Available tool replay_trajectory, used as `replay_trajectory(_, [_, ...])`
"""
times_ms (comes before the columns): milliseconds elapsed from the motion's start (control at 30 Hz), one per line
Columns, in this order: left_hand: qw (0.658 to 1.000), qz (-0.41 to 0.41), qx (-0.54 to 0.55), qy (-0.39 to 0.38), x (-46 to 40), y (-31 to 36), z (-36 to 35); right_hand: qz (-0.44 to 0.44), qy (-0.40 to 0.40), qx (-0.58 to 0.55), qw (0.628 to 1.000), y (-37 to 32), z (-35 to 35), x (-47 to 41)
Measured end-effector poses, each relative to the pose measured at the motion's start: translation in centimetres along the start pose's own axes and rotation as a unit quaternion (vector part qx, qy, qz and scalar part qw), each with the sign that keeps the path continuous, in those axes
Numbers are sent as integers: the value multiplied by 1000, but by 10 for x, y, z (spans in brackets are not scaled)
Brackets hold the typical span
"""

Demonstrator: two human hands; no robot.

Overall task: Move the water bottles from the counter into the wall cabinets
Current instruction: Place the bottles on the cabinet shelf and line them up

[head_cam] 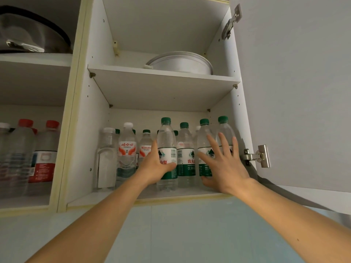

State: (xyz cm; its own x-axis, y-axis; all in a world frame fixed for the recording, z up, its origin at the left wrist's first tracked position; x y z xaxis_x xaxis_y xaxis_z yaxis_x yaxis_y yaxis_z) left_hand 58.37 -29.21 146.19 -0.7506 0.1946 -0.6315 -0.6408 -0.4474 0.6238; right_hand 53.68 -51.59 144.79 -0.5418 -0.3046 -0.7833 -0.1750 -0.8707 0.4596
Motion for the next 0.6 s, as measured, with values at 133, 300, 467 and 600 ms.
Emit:
replay_trajectory(133, [1000,-2,-3,5,2,1,0,-3,-2,7,1000,2,-2,0])
replay_trajectory(300, [1000,-7,-2,0,-2,0,1,-1,-11,6,1000,1,-1,-1])
replay_trajectory(467, [1000,7,-30,-3,-5,-5,9,5,15,-25,1000,-9,11,-5])
replay_trajectory(600, [997,20,-76,-1,-10,-9,19,41,139,-140,979,-24,33,-27])
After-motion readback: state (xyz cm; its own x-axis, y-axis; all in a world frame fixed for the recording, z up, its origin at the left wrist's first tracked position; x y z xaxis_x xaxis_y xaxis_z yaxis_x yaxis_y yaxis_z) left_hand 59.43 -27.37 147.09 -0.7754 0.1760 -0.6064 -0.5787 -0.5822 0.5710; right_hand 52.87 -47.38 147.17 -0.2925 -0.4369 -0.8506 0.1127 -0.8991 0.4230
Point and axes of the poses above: each hand's wrist, its own x-axis away from the middle knuckle, its own z-axis out of the back of the hand, y = z × x, the point moved 3 cm from there along -x, towards the middle knuckle, and after that the axes turned 5 degrees about z, right-handed, at the moved point
